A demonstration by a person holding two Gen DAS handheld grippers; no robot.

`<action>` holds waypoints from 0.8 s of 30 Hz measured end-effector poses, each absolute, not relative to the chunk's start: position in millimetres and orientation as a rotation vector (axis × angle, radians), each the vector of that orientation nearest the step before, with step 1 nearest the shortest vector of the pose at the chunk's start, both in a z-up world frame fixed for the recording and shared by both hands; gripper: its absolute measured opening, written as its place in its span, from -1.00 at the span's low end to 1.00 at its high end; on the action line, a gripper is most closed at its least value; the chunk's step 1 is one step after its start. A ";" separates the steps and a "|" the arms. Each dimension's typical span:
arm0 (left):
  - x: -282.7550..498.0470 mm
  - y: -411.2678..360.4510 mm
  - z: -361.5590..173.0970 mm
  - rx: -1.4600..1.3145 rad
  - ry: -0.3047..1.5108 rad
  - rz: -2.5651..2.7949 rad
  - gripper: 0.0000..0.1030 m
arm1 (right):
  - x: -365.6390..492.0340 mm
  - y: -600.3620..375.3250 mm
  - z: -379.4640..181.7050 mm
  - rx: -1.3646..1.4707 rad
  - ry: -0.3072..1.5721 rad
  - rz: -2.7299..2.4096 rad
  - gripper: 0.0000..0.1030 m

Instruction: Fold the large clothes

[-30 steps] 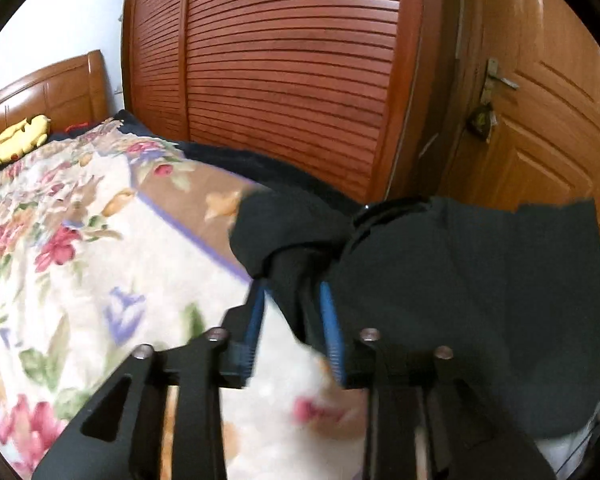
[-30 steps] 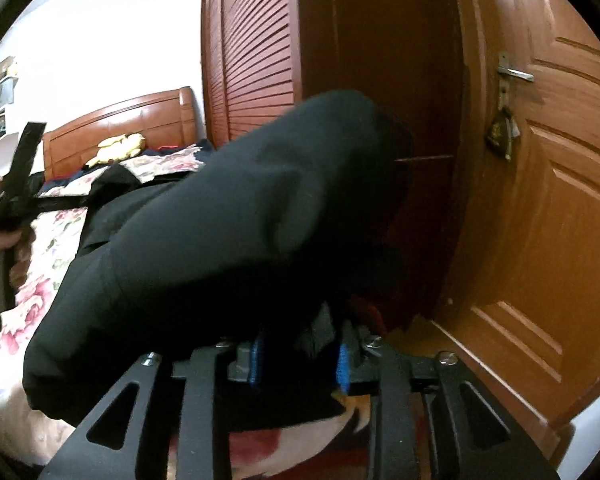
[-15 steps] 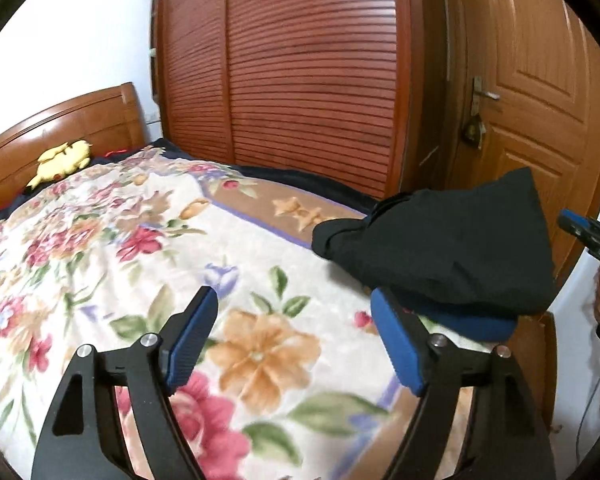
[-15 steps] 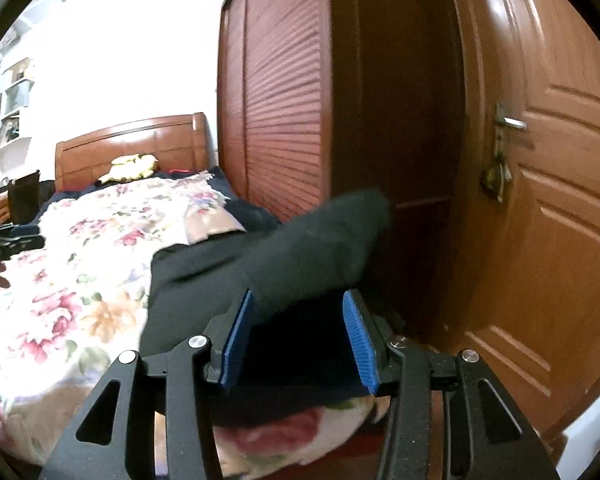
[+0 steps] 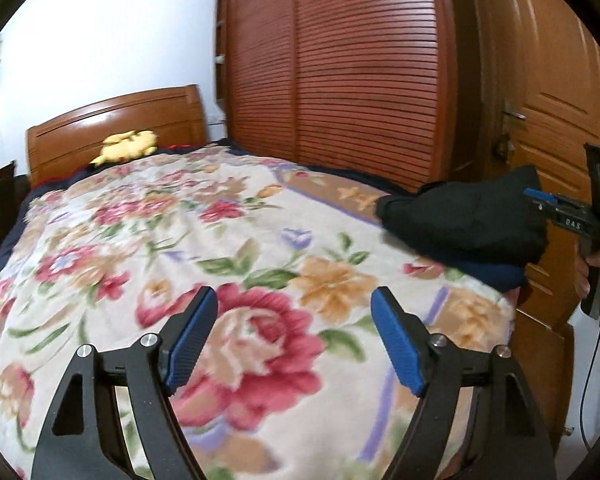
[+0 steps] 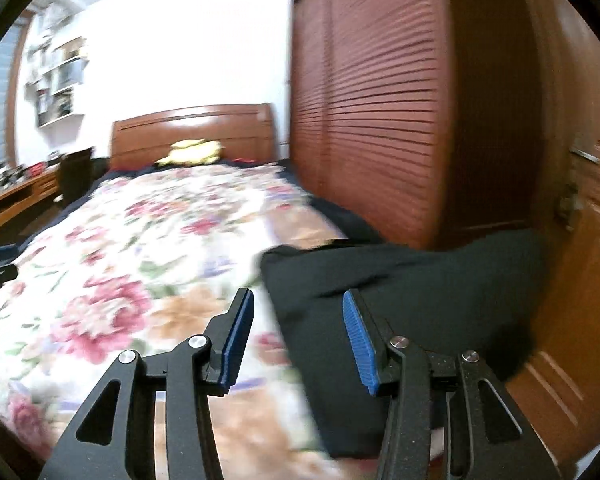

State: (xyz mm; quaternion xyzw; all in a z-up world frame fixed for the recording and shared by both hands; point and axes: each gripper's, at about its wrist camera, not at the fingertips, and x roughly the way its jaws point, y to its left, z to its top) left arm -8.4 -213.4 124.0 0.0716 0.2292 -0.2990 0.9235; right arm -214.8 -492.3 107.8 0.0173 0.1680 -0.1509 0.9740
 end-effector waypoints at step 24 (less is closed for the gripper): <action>-13.1 -33.6 50.7 0.046 0.418 -0.213 0.87 | -81.3 -292.0 71.8 0.006 0.382 0.210 0.31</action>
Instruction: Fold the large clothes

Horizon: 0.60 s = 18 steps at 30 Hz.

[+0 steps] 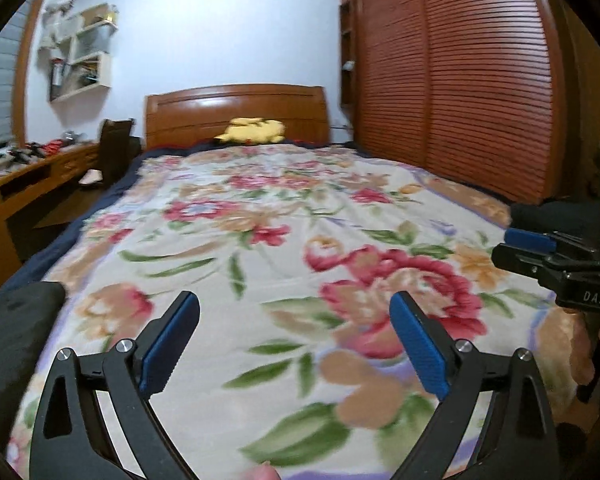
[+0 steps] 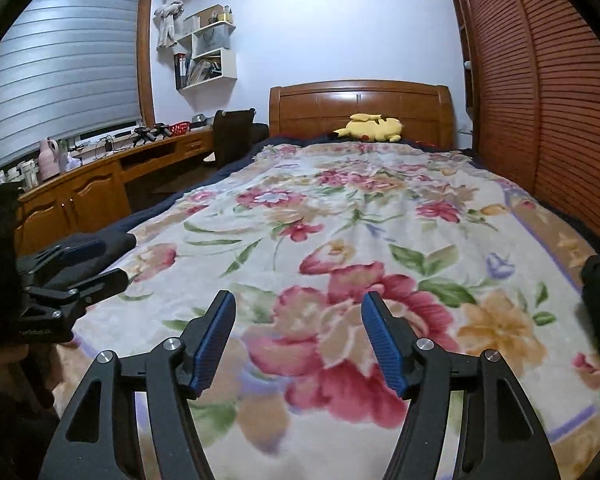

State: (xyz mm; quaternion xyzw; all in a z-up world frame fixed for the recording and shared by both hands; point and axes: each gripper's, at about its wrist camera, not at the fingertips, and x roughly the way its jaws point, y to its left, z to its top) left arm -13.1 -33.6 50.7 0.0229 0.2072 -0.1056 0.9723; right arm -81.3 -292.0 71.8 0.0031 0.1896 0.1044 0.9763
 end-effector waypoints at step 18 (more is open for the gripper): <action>-24.7 12.6 6.5 -0.010 0.411 -0.039 0.87 | -52.1 -265.2 12.0 -0.009 0.305 0.144 0.31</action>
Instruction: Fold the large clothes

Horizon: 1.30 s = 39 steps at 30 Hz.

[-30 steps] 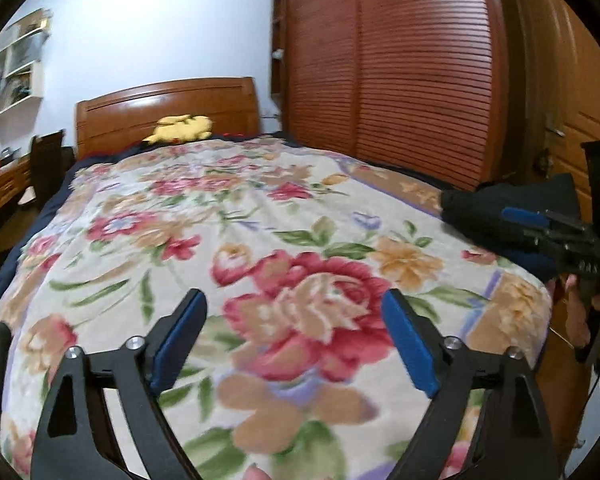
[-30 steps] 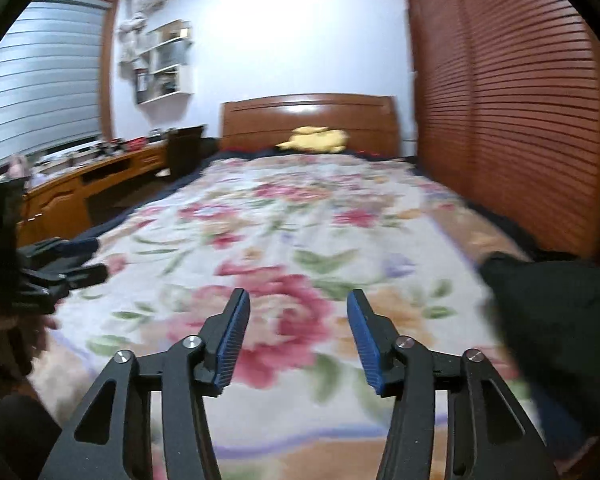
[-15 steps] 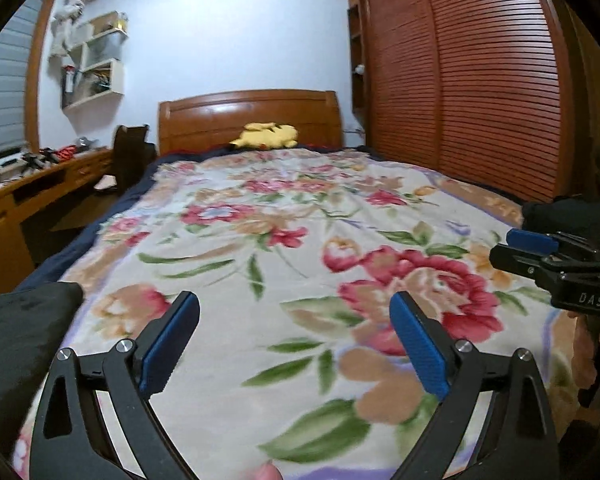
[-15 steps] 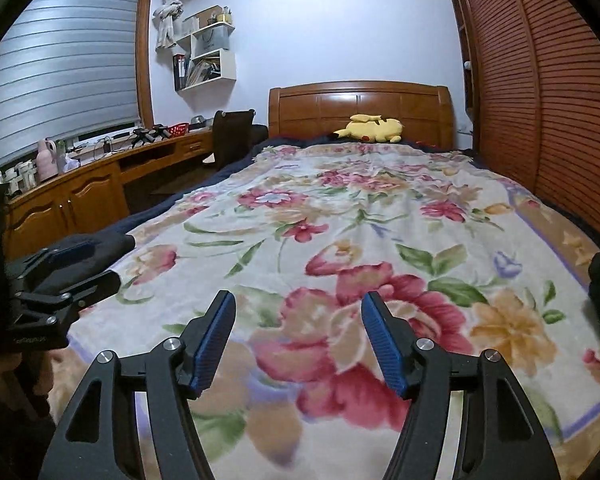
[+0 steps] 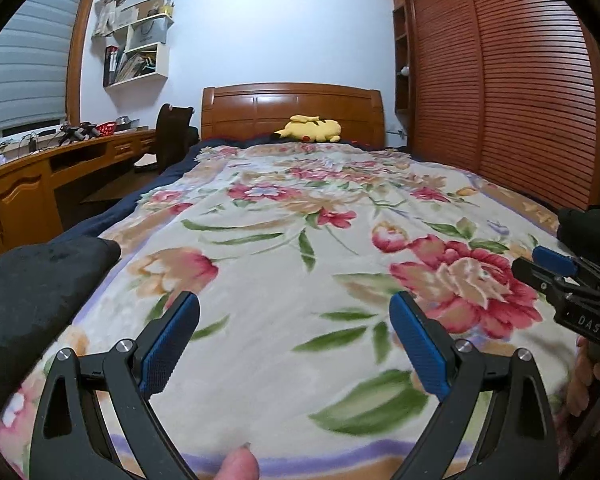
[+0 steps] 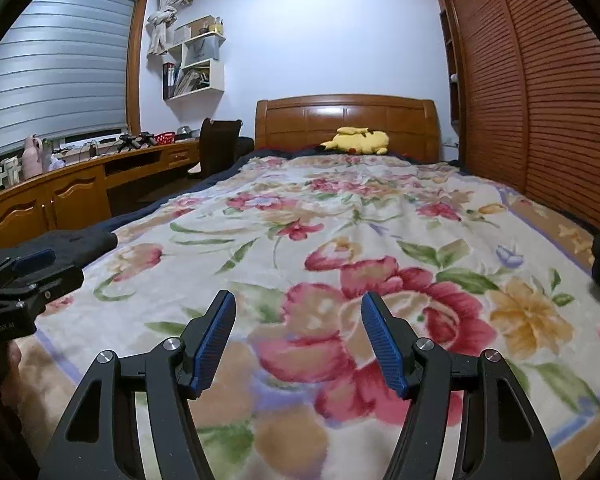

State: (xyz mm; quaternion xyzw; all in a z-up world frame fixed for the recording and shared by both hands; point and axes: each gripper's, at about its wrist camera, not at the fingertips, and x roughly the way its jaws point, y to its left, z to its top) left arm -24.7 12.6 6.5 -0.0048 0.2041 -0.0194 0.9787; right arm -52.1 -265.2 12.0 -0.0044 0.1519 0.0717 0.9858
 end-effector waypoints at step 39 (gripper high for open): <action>-28.2 16.4 2.9 -0.006 0.401 -0.049 0.87 | -45.2 -267.1 3.2 0.012 0.279 0.138 0.31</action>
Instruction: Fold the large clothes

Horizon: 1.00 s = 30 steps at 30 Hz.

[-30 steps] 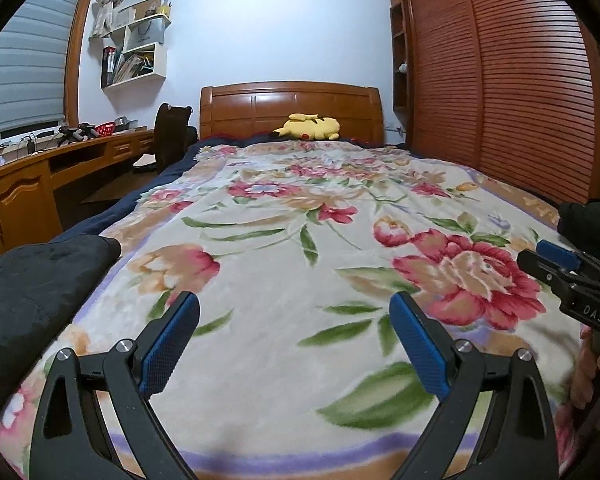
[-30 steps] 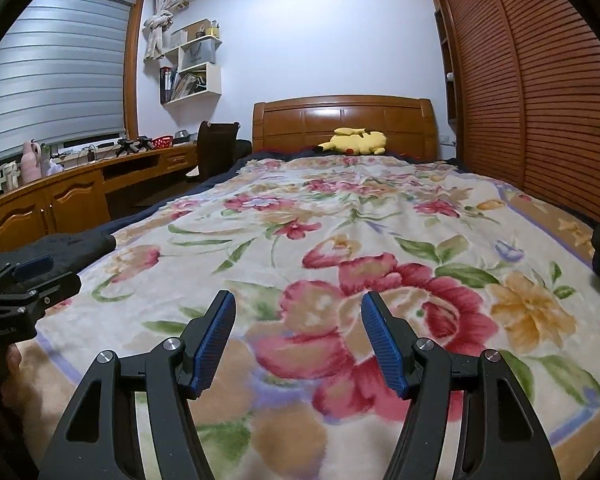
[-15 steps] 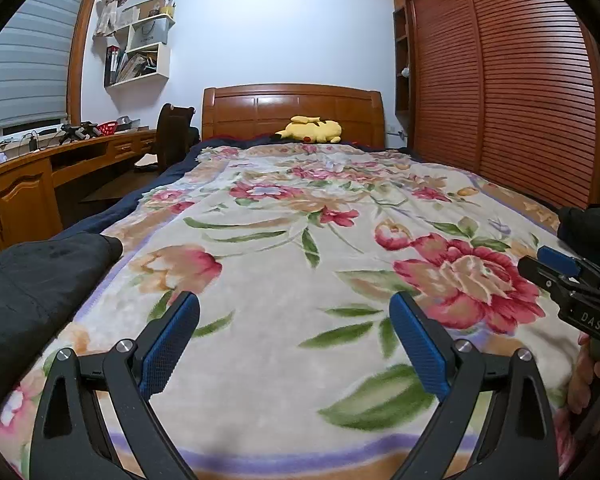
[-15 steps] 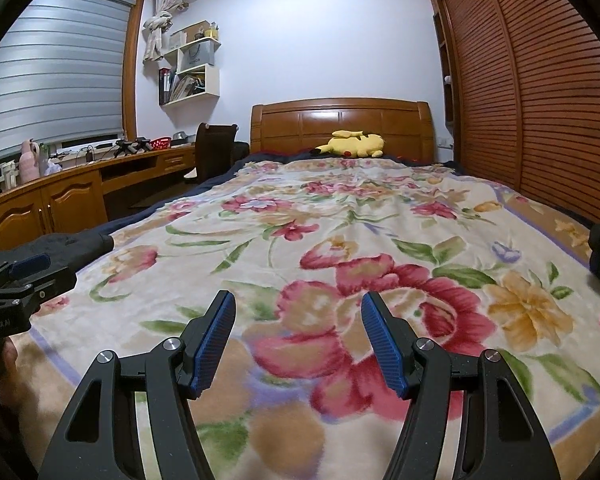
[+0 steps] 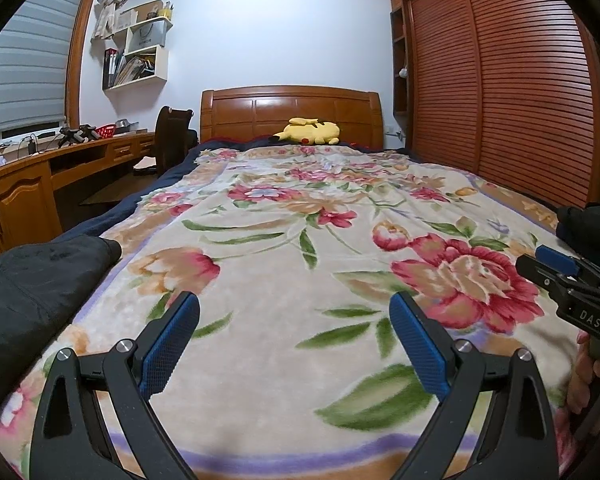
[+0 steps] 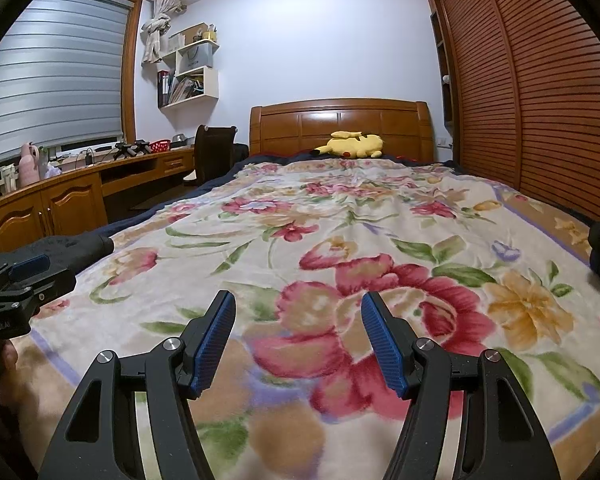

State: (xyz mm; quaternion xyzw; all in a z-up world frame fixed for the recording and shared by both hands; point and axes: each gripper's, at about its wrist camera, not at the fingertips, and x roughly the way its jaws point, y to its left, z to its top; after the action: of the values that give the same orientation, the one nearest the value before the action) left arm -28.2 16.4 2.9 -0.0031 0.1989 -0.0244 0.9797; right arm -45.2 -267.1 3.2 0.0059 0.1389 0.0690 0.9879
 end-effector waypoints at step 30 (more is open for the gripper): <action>-28.1 14.7 4.3 0.001 0.394 -0.046 0.87 | -44.5 -268.2 2.8 0.014 0.274 0.138 0.31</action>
State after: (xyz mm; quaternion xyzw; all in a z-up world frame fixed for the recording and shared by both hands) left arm -28.1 14.7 4.3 0.0004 0.1956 -0.0230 0.9804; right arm -44.5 -268.2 2.8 0.0070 0.1366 0.0686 0.9882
